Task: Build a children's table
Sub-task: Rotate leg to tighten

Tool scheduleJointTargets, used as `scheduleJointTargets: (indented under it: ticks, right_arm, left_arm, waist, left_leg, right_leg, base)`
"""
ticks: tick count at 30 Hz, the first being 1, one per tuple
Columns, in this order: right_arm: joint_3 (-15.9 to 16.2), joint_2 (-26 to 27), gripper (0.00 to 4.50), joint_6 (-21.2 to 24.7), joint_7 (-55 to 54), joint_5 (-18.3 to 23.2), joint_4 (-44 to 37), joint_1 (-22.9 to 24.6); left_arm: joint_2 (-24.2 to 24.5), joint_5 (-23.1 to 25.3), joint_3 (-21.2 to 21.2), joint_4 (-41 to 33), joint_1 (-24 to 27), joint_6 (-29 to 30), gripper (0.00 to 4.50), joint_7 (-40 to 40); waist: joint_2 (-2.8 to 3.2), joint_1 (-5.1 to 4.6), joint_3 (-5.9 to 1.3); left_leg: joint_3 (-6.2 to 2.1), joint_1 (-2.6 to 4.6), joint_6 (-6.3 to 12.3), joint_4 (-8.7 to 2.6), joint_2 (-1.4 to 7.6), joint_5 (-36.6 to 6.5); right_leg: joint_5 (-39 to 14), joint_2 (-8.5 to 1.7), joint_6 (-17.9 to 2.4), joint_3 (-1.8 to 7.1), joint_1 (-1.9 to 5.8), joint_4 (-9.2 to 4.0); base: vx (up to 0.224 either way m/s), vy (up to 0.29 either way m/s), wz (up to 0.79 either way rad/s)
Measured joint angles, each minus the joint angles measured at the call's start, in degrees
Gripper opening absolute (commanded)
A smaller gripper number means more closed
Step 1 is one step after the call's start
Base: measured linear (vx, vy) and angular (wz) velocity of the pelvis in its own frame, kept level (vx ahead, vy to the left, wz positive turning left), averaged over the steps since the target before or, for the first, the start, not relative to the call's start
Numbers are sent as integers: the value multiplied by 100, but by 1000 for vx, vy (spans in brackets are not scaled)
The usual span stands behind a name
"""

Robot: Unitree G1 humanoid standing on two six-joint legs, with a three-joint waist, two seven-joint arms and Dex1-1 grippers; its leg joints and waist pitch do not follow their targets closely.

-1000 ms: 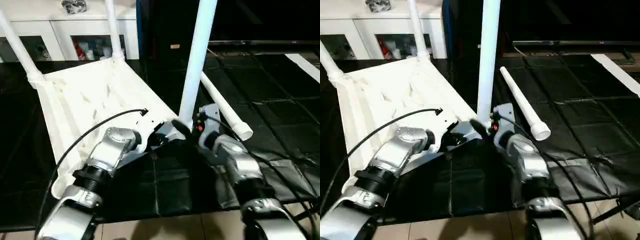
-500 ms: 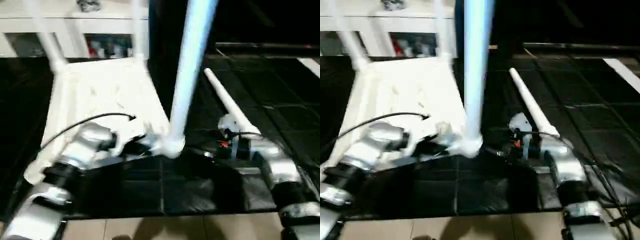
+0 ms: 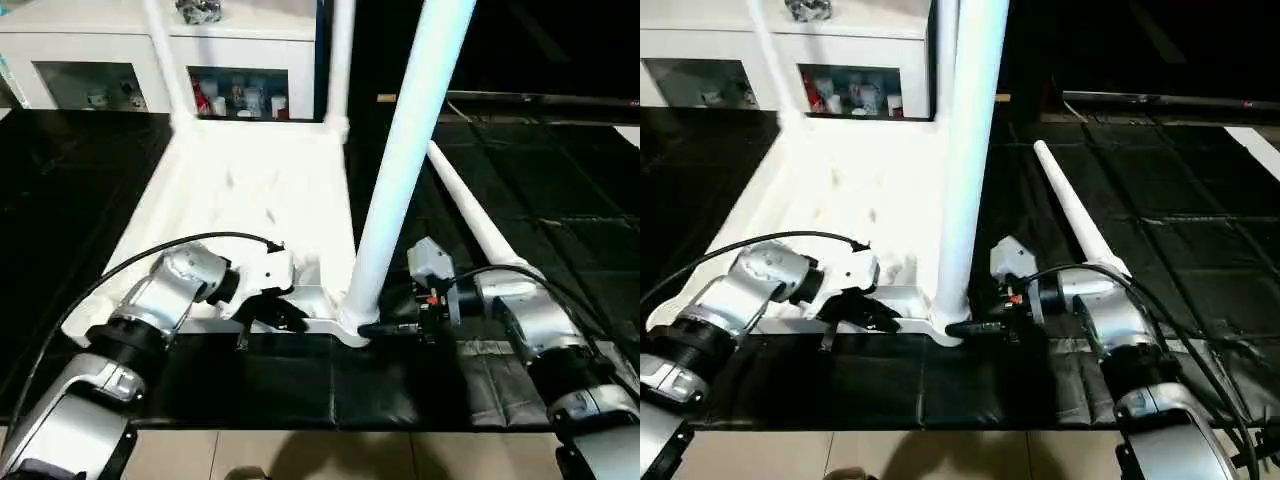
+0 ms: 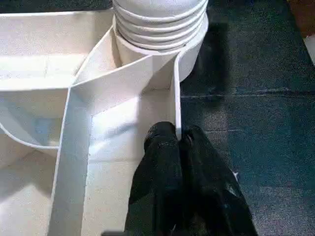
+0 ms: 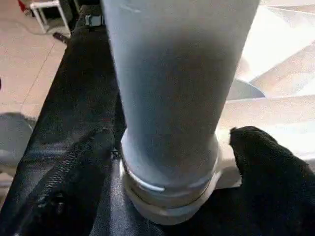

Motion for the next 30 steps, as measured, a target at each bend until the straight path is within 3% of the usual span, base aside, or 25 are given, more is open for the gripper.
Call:
scheduleJointTargets:
  ticks: [13,30]
  right_arm:
    - [-4,47,283,21,278,82,204,-106]
    - [-23,60,206,16,343,238,154,-122]
  left_arm:
    - [-16,0,-1,87,-3,-147,0,-33]
    - [-24,1,4,194,-14,-253,0,-42]
  waist:
    - [-6,3,-1]
    - [-16,-1,-8]
  left_leg:
    - [0,0,0,2,0,0]
    - [-1,10,0,3,1,0]
  right_leg:
    - [0,0,0,0,0,2]
    - [-1,0,2,1,9,5]
  base:
    - [0,0,0]
    - [0,0,0]
